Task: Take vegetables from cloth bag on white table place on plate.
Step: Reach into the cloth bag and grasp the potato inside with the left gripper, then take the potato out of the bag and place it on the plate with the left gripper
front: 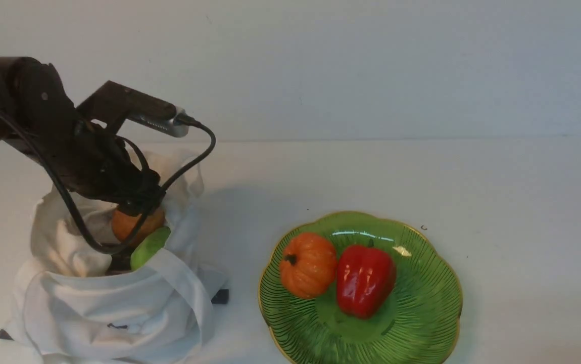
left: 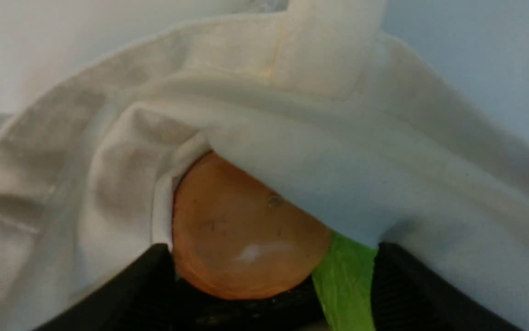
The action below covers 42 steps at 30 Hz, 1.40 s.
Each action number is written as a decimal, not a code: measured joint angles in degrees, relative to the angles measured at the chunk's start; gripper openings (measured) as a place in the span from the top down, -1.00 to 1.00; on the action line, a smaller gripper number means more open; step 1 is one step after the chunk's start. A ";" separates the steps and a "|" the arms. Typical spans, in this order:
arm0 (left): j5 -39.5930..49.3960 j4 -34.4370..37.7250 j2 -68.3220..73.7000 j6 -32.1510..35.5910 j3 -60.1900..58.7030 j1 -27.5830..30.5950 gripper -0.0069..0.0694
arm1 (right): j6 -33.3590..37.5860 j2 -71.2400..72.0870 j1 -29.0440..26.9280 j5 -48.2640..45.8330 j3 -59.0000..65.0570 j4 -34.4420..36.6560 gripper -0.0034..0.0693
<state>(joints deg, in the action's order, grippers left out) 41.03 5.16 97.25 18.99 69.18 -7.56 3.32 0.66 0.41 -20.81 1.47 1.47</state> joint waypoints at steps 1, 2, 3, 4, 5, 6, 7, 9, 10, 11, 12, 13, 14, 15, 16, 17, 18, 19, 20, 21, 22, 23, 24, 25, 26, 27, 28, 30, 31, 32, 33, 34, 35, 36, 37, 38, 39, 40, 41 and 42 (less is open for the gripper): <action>-0.11 0.00 0.15 0.00 0.00 0.00 -0.61 | 0.00 0.00 0.00 0.00 0.00 0.00 0.95; -0.54 -0.01 1.20 0.00 0.00 0.00 -0.64 | 0.00 0.00 0.00 0.00 0.00 0.00 0.95; -1.20 -0.01 2.16 0.00 0.00 0.00 -0.66 | 0.00 0.00 0.00 0.00 0.00 0.00 0.95; -1.31 -0.01 2.16 0.00 0.00 0.00 -0.66 | 0.00 0.00 0.00 0.00 0.00 0.00 0.95; -2.43 -0.12 3.09 0.05 0.00 0.00 -0.66 | 0.00 0.00 0.00 0.00 0.00 0.00 0.95; -3.16 -0.12 3.57 0.05 0.00 0.00 -0.66 | 0.00 0.00 0.00 0.00 0.00 0.00 0.95; -3.31 -0.12 3.65 0.05 0.00 0.00 -0.66 | 0.00 0.00 0.00 0.00 0.00 0.00 0.95; -4.86 -0.22 4.63 0.06 0.00 0.00 -0.66 | 0.00 0.00 0.00 0.00 0.00 0.00 0.95; -5.41 -0.22 4.91 0.11 0.00 0.00 -0.66 | 0.00 0.00 0.00 0.00 0.00 0.00 0.95; -6.16 -0.22 5.33 0.11 0.00 0.00 -0.66 | 0.00 0.00 0.00 0.00 0.00 0.00 0.95; -6.42 -0.22 5.39 0.11 0.00 0.00 -0.66 | 0.00 0.00 0.00 0.00 0.00 0.00 0.95; -6.77 -0.29 5.66 0.11 0.05 0.00 -0.66 | 0.00 0.00 0.00 0.00 0.00 0.00 0.95; -7.48 -0.57 6.21 0.11 0.05 0.00 -0.66 | 0.00 0.00 0.00 0.00 0.00 0.00 0.95; -8.47 -0.94 6.79 0.11 0.05 0.00 -0.63 | 0.00 0.00 0.00 0.00 0.00 0.00 0.95; -8.72 -1.17 6.95 0.11 0.05 0.00 -0.60 | 0.00 0.00 0.00 0.00 0.00 0.00 0.95; -8.94 -1.44 7.13 0.01 0.05 0.00 -0.53 | 0.00 0.00 0.00 0.00 0.00 0.00 0.95; -9.10 -1.58 7.19 -0.24 0.05 0.00 -0.44 | 0.00 0.00 0.00 0.00 0.00 0.00 0.95; -9.17 -1.64 7.24 -0.36 0.05 0.00 -0.43 | 0.00 0.00 0.00 0.00 0.00 0.00 0.95; -9.16 -1.90 7.24 -0.50 0.05 0.00 -0.41 | 0.00 0.00 0.00 0.00 0.00 0.00 0.95; -9.05 -1.97 7.04 -0.60 0.05 0.00 -0.41 | 0.00 0.00 0.00 0.00 0.00 0.00 0.95; -9.00 -1.97 7.08 -0.67 0.05 0.00 -0.41 | 0.00 0.00 0.00 0.00 0.00 0.00 0.95; -8.68 -2.04 6.75 -0.67 0.05 0.00 -0.41 | 0.00 0.00 0.00 0.00 0.00 0.00 0.95; -8.21 -2.10 6.48 -0.73 0.05 0.00 -0.41 | 0.00 0.00 0.00 0.00 0.00 0.00 0.95; -7.09 -2.12 5.39 -0.90 0.05 0.00 -0.41 | 0.00 0.00 0.00 0.00 0.00 0.00 0.95; -5.78 -2.12 3.93 -1.03 0.05 0.00 -0.41 | 0.00 0.00 0.00 0.00 0.00 0.00 0.95; -5.55 -2.12 3.45 -1.02 0.05 0.00 -0.41 | 0.00 0.00 0.00 0.00 0.00 0.00 0.95; -4.52 -2.12 2.20 -1.09 0.05 0.00 -0.41 | 0.00 0.00 0.00 0.00 0.00 0.00 0.95; -3.01 -2.12 -0.12 -1.11 0.05 0.00 -0.41 | 0.00 0.00 0.00 0.00 0.00 0.00 0.95; -2.19 -2.06 -1.68 -1.11 0.05 0.00 -0.41 | 0.00 0.00 0.00 0.00 0.00 0.00 0.95; -1.49 -2.06 -2.64 -1.11 0.05 0.00 -0.41 | 0.00 0.00 0.00 0.00 0.00 0.00 0.95; -0.66 -1.99 -3.92 -1.17 0.05 0.00 -0.41 | 0.00 0.00 0.00 0.00 0.00 0.00 0.95; 0.69 -1.95 -6.56 -1.16 0.05 0.00 -0.41 | 0.00 0.00 0.00 0.00 0.00 -0.05 0.95; 0.88 -1.95 -7.21 -1.16 0.05 0.00 -0.41 | 0.00 0.00 0.00 0.00 0.00 -0.05 0.95; 2.36 -1.65 -10.16 -1.16 0.05 0.00 -0.41 | 0.00 0.00 0.00 0.00 0.00 -0.05 0.95; 2.95 -1.08 -11.91 -1.16 0.05 0.00 -0.41 | 0.00 0.00 0.00 0.00 0.00 -0.05 0.95; 3.33 -0.24 -13.34 -1.16 0.05 0.00 -0.41 | 0.00 0.00 0.00 0.00 0.00 -0.05 0.95; 3.39 0.36 -14.07 -1.16 0.05 0.00 -0.41 | 0.00 0.00 0.00 0.00 0.00 -0.05 0.95; 3.79 1.36 -15.24 -1.16 0.05 0.00 -0.41 | 0.00 0.00 0.00 0.00 0.00 -0.05 0.95; 4.19 5.32 -18.75 -0.82 0.05 -0.18 -0.41 | 0.00 0.00 0.00 0.00 0.00 -0.05 0.95; 4.26 7.81 -20.67 -0.15 0.05 -0.65 -0.41 | 0.00 0.00 0.00 0.00 0.00 -0.05 0.95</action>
<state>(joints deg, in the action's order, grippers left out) 45.29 12.97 76.58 18.83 69.22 -8.21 3.32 0.66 0.41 -20.81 1.47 1.42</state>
